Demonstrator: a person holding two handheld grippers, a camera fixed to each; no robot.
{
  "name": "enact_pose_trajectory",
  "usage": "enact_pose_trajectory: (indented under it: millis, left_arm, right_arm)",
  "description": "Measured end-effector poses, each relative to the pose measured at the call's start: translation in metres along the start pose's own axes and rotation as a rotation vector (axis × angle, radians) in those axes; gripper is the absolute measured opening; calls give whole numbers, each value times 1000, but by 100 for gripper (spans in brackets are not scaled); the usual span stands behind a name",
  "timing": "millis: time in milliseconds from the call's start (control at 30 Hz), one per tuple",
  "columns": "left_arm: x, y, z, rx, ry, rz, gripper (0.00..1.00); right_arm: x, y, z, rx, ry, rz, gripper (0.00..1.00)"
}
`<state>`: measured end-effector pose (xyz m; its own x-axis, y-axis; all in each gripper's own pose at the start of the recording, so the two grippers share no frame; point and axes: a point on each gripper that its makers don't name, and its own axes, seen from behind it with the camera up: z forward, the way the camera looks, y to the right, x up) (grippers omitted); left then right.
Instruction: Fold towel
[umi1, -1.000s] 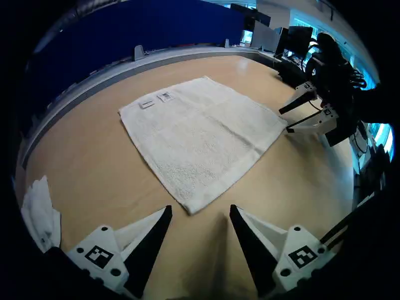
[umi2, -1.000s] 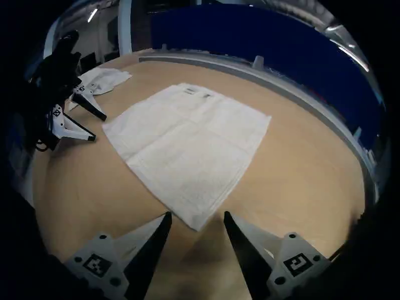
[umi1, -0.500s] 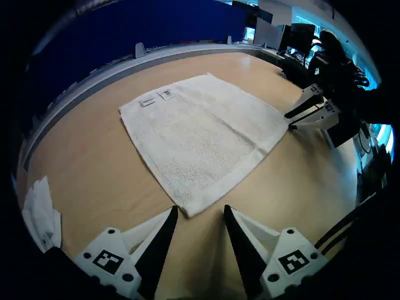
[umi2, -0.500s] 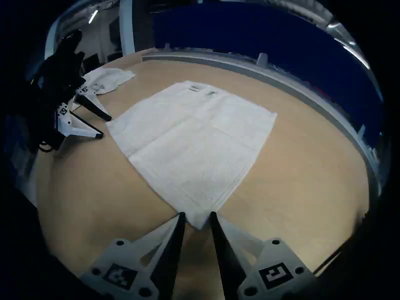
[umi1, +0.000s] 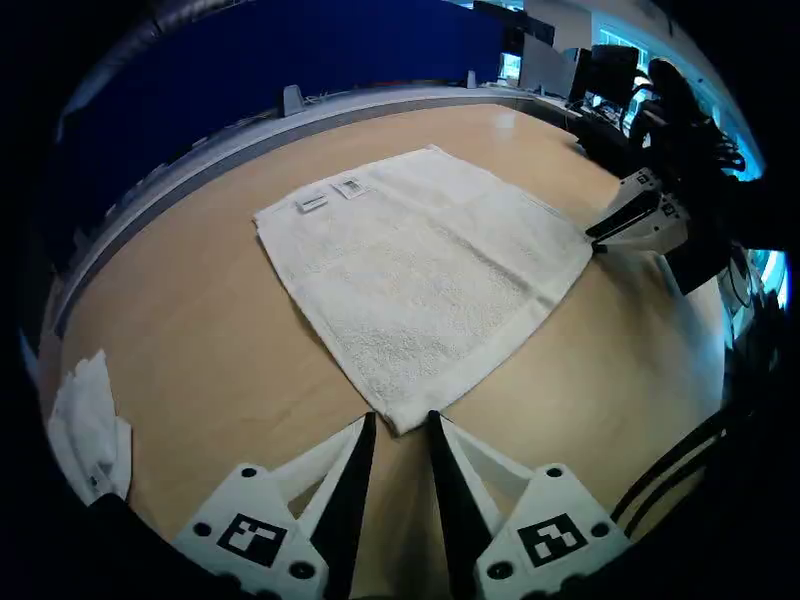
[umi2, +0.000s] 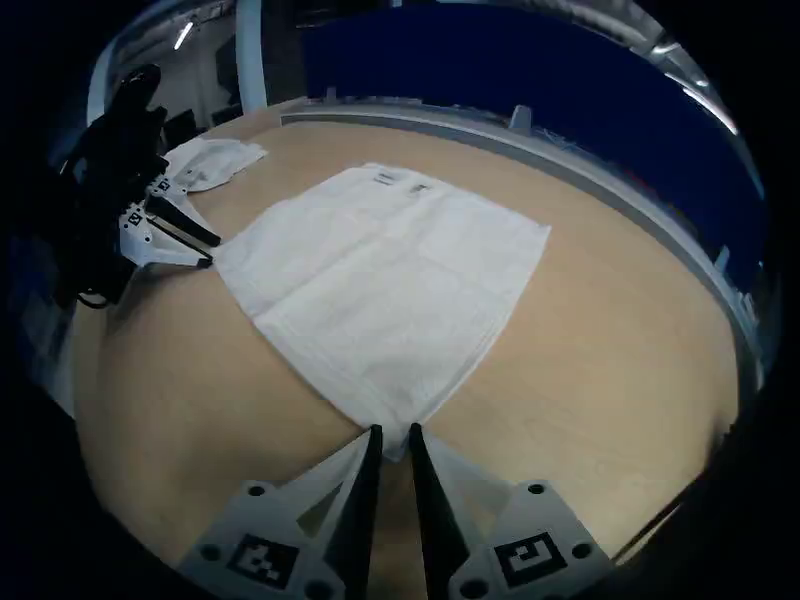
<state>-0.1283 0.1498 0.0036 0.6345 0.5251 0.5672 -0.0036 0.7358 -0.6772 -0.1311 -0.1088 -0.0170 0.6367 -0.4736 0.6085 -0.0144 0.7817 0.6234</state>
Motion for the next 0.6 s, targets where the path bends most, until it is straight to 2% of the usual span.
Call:
enact_pose_trajectory:
  millis: [67, 333, 600]
  left_arm:
    - [0, 1, 0, -1, 1, 8, 33]
    - [0, 5, 0, 3, 9, 36, 11]
    - [1, 5, -2, -9, 7, 11, 9]
  right_arm:
    - [0, 0, 0, 0, 0, -1, 21]
    - [0, 0, 1, 3, 1, 1, 20]
    - [4, 0, -1, 12, 4, 3, 13]
